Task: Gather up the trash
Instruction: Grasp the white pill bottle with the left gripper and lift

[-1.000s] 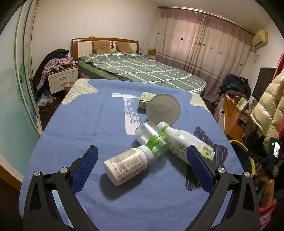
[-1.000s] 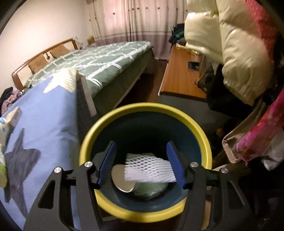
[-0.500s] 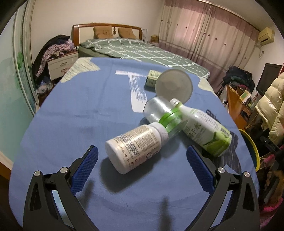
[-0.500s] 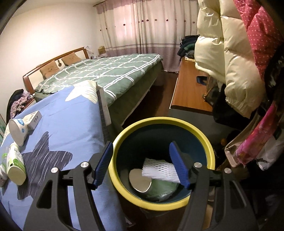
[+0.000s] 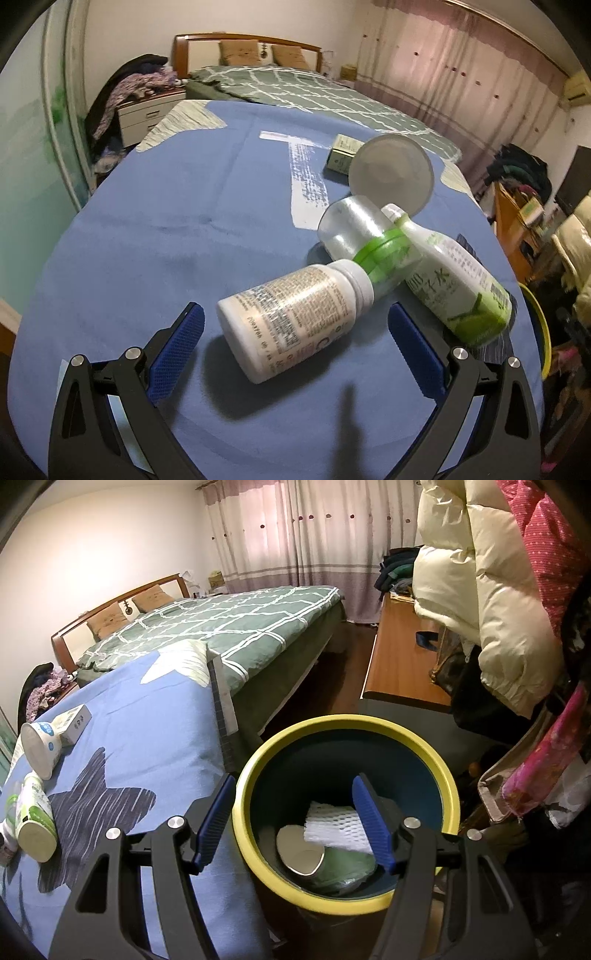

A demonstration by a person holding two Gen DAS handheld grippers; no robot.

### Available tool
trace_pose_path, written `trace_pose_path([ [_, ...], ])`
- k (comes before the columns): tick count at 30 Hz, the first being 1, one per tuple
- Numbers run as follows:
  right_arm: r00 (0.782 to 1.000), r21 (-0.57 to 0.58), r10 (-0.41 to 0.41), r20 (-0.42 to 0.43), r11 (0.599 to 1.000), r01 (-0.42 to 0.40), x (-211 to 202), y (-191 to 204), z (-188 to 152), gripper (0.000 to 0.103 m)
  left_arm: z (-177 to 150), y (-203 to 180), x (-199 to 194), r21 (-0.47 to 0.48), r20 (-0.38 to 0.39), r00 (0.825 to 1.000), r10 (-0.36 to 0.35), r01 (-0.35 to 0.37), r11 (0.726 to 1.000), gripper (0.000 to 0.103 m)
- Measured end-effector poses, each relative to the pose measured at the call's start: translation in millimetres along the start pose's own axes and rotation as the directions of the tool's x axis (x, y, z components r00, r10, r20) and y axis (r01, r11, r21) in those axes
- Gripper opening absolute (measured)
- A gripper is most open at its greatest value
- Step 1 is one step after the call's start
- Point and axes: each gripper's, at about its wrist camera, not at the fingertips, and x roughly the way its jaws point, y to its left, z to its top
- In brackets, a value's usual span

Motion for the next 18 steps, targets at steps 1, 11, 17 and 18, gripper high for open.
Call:
trace_pose_path([
  [1,1.0,0.001,0.003,-0.001,1.0,-0.003,1,0,-1,0.063,1,0,0,-0.008,0.002,1.0,0.008,-0.008,1.0,0.098],
  [11,1.0,0.014,0.022,-0.017,1.0,-0.021,6,1,-4,0.063,6,-14,16,0.004,-0.004,0.996,0.084,-0.084,0.996,0.098],
  [17,0.999,0.019,0.029,-0.02,0.999,-0.029,7,-1,-4,0.063,6,-10,19,0.015,-0.002,0.998,0.068,-0.068,0.998,0.091],
  [18,0.999,0.022,0.032,-0.022,0.999,-0.031,7,-1,-5,0.063,6,-10,19,0.026,-0.001,0.998,0.063,-0.063,0.998,0.091],
])
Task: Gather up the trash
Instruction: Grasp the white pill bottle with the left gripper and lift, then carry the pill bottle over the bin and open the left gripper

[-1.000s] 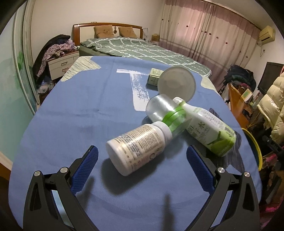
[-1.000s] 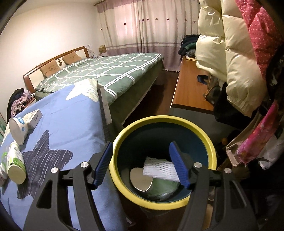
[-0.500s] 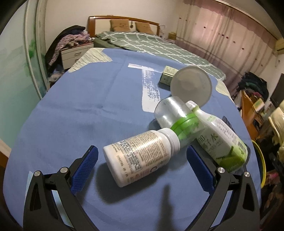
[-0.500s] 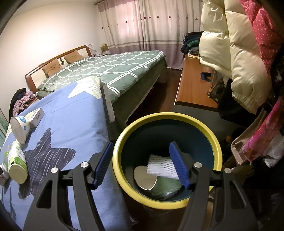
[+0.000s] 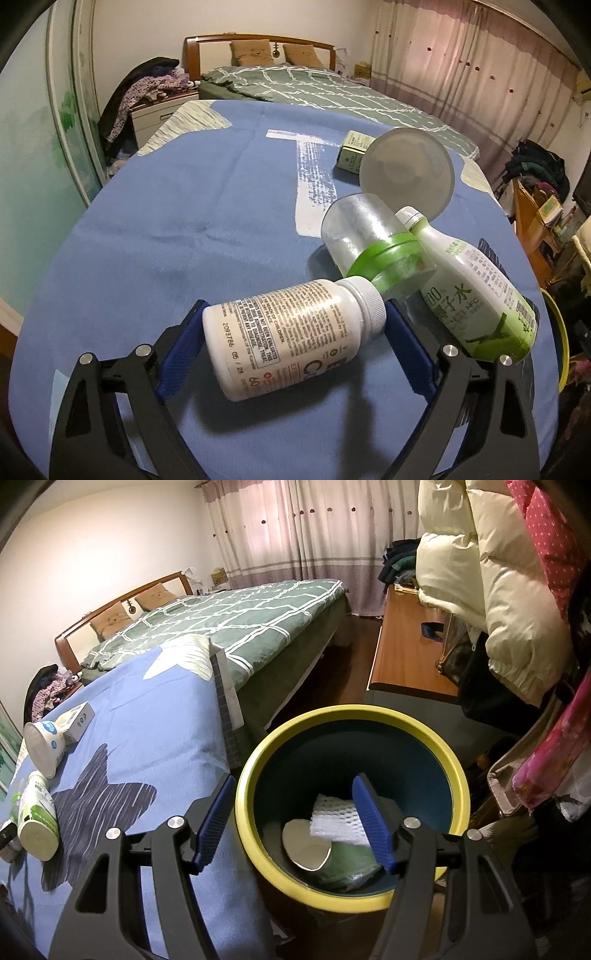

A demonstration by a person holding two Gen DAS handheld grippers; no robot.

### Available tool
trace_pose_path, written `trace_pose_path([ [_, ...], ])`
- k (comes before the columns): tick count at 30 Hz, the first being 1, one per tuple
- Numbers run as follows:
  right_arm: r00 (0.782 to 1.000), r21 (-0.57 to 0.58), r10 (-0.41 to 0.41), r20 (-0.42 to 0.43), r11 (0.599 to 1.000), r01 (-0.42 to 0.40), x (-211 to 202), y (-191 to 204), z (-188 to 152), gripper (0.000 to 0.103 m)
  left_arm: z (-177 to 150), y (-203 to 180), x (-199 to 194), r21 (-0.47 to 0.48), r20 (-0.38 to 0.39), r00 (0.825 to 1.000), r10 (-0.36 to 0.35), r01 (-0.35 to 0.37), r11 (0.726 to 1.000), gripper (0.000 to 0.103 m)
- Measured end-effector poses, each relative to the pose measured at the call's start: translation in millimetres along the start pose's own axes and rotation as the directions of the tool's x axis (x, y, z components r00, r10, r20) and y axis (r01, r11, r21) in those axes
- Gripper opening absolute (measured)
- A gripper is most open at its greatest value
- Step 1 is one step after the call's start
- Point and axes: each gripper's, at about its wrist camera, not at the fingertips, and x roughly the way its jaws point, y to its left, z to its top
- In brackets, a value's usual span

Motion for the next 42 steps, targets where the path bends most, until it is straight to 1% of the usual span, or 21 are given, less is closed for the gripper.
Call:
trace_pose_path([
  [5,1.0,0.001,0.009,-0.001,1.0,-0.009,-2,0,-2,0.063,-5,0,-6,0.034,0.002,1.0,-0.015,0.015,0.999,0.091],
  [10,1.0,0.004,0.016,0.014,1.0,-0.016,-12,-1,-1,0.063,-11,-10,-39,0.095,0.036,0.997,-0.065,0.061,0.994,0.091],
  [13,0.999,0.003,0.02,0.025,1.0,-0.02,-19,-3,-1,0.063,-9,-24,-64,0.138,0.071,0.991,-0.117,0.106,0.985,0.091],
  [17,0.999,0.0,0.011,0.039,1.0,-0.011,-30,-9,-2,0.063,-5,-54,-91,0.21,0.093,0.973,-0.21,0.188,0.96,0.091],
  [20,0.999,0.008,0.0,0.051,1.0,-0.001,-38,-17,-4,0.063,-1,-89,-102,0.278,0.083,0.954,-0.289,0.256,0.926,0.091],
  [23,0.998,0.014,-0.018,0.065,1.0,0.017,-46,-29,-5,0.063,0,-122,-105,0.329,0.061,0.94,-0.336,0.299,0.896,0.091],
  [24,0.997,0.019,-0.028,0.072,0.999,0.027,-49,-34,-6,0.063,2,-139,-104,0.35,0.044,0.931,-0.362,0.326,0.878,0.091],
  [26,0.996,0.032,-0.04,0.08,0.999,0.038,-56,-45,-6,0.063,3,-162,-102,0.374,0.023,0.921,-0.389,0.353,0.858,0.091],
  [27,0.995,0.04,-0.048,0.085,0.998,0.044,-59,-51,-7,0.063,4,-180,-100,0.39,0.003,0.911,-0.412,0.378,0.84,0.091],
  [29,0.993,0.056,-0.071,0.098,0.996,0.066,-67,-64,-9,0.063,4,-209,-98,0.414,-0.028,0.898,-0.439,0.41,0.813,0.091],
  [32,0.99,0.08,-0.095,0.105,0.993,0.087,-75,-80,-14,0.063,2,-247,-92,0.449,-0.061,0.88,-0.471,0.445,0.775,0.091],
  [36,0.987,0.106,-0.122,0.101,0.988,0.111,-78,-97,-19,0.063,-2,-309,-78,0.487,-0.126,0.855,-0.503,0.495,0.72,0.091],
  [38,0.987,0.117,-0.126,0.097,0.987,0.115,-78,-104,-21,0.063,-8,-332,-72,0.508,-0.144,0.85,-0.507,0.504,0.699,0.091],
  [39,0.987,0.12,-0.126,0.095,0.986,0.115,-77,-107,-21,0.063,-12,-349,-68,0.522,-0.166,0.843,-0.512,0.516,0.679,0.091],
  [42,0.987,0.125,-0.128,0.092,0.985,0.116,-78,-114,-21,0.063,-19,-384,-55,0.535,-0.203,0.836,-0.509,0.53,0.657,0.091],
])
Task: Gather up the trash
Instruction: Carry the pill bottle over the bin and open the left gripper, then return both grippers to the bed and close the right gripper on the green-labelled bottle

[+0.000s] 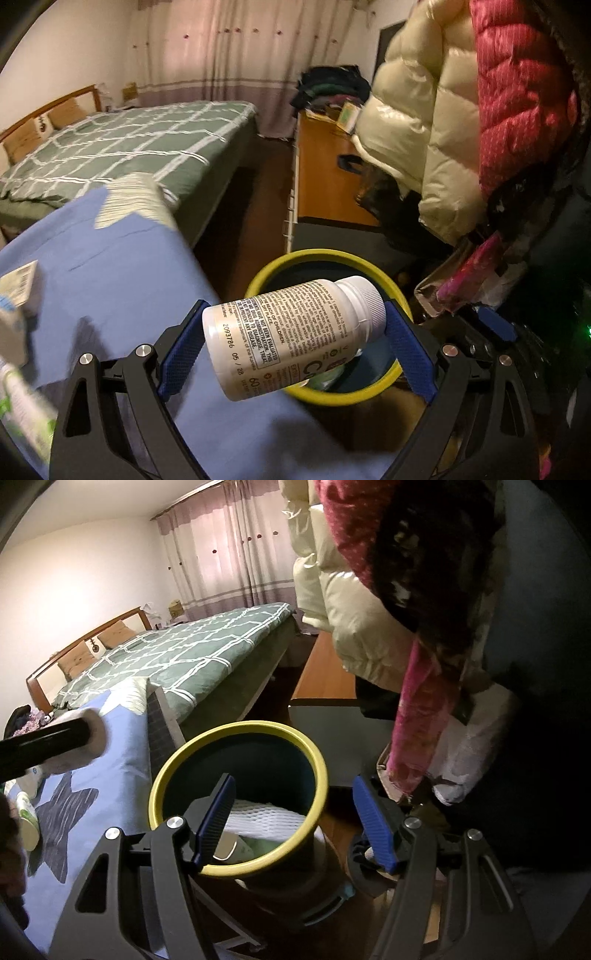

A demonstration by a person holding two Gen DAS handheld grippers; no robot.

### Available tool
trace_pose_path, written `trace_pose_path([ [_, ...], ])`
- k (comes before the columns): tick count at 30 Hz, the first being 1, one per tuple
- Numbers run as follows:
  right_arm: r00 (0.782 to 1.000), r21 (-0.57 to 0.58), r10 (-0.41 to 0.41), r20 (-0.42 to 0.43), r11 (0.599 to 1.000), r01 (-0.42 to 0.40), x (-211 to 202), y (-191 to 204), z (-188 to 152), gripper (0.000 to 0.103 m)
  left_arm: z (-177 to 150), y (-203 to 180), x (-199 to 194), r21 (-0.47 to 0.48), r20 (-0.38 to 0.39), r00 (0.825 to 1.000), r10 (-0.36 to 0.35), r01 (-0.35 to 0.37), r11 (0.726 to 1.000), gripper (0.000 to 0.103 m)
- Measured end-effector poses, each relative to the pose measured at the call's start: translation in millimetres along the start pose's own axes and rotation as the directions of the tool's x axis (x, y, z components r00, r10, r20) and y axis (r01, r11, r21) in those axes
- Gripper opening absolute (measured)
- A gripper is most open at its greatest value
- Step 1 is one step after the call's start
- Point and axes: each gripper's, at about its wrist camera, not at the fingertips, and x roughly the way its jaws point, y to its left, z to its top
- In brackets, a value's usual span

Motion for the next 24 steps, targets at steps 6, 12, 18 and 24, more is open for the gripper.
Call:
trace_pose_path([
  [6,1.0,0.004,-0.006,-0.004,1.0,0.006,1,-6,0,0.063,12,-23,50,0.039,-0.05,0.999,0.009,-0.007,0.999,0.091],
  [12,1.0,-0.001,0.0,-0.023,1.0,0.0,5,-5,-3,0.063,13,-14,60,0.005,-0.051,0.999,0.004,-0.004,1.0,0.098],
  [18,0.999,-0.036,0.035,-0.034,0.999,-0.037,5,15,-5,0.063,3,17,-9,-0.044,0.055,0.998,0.033,-0.03,0.999,0.098],
  [24,0.995,-0.091,0.092,-0.048,0.991,-0.096,5,52,-8,0.063,-37,74,-105,-0.144,0.16,0.976,0.148,-0.125,0.982,0.098],
])
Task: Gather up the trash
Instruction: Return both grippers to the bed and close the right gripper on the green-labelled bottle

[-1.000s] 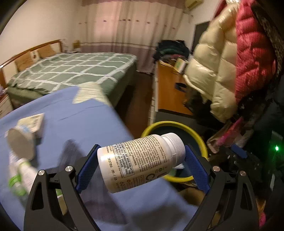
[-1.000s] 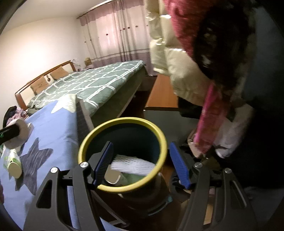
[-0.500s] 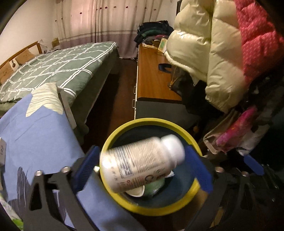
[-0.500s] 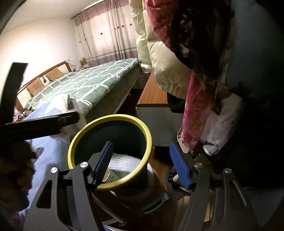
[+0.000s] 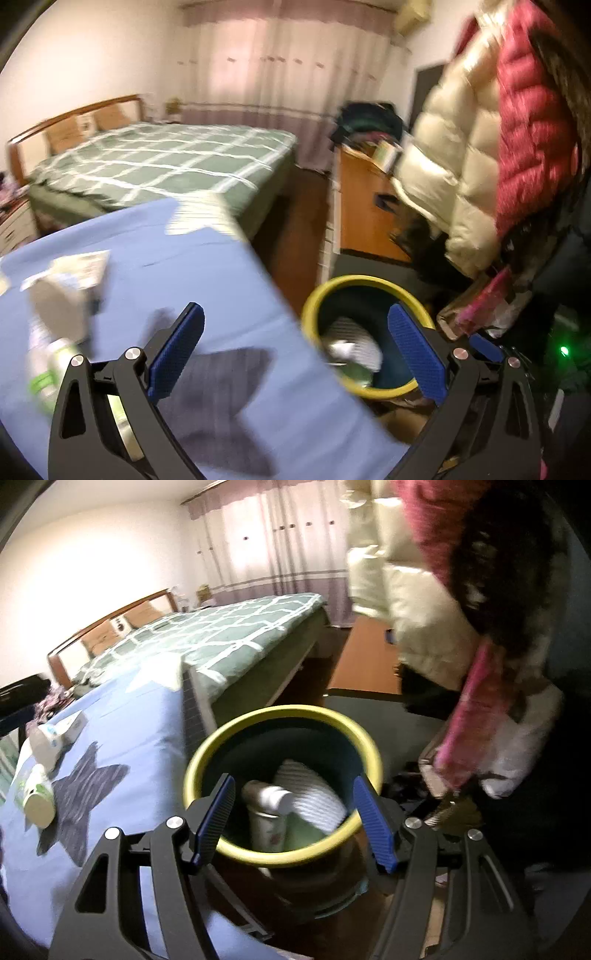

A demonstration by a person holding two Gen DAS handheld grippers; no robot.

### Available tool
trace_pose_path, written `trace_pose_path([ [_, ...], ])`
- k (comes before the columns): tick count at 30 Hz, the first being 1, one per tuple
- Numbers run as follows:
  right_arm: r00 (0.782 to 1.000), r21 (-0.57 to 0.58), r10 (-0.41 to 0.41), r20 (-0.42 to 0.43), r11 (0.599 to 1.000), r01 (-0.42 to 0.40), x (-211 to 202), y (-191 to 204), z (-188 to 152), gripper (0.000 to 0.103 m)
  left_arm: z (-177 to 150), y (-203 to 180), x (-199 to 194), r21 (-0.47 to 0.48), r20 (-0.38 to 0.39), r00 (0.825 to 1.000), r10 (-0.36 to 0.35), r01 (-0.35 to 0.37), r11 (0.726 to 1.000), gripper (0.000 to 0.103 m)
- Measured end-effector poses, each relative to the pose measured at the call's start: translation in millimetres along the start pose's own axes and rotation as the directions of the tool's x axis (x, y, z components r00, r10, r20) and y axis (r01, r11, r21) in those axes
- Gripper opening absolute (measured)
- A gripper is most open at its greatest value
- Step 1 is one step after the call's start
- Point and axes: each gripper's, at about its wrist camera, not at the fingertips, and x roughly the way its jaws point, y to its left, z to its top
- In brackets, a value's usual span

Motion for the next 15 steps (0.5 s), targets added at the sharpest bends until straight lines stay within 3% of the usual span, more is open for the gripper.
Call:
trace_pose_path([
  [3,0.999,-0.032,0.039,-0.007,0.999,-0.039,1,22,-1,0.064,-14,40,-42,-0.055,0.04,0.997,0.073,-0.071,0.996,0.098],
  [6,0.997,-0.067,0.081,-0.017,0.994,-0.082,1,48,-2,0.064,-34,84,-85,-0.127,0.07,0.982,0.174,-0.164,0.978,0.098],
  [10,0.986,-0.133,0.162,-0.046,0.977,-0.167,2,91,-6,0.065,-63,142,-137,-0.23,0.083,0.94,0.332,-0.306,0.924,0.098],
  [15,0.965,-0.23,0.251,-0.08,0.937,-0.263,-4,155,-13,0.065,-94,196,-185,-0.339,0.087,0.892,0.443,-0.392,0.855,0.098],
])
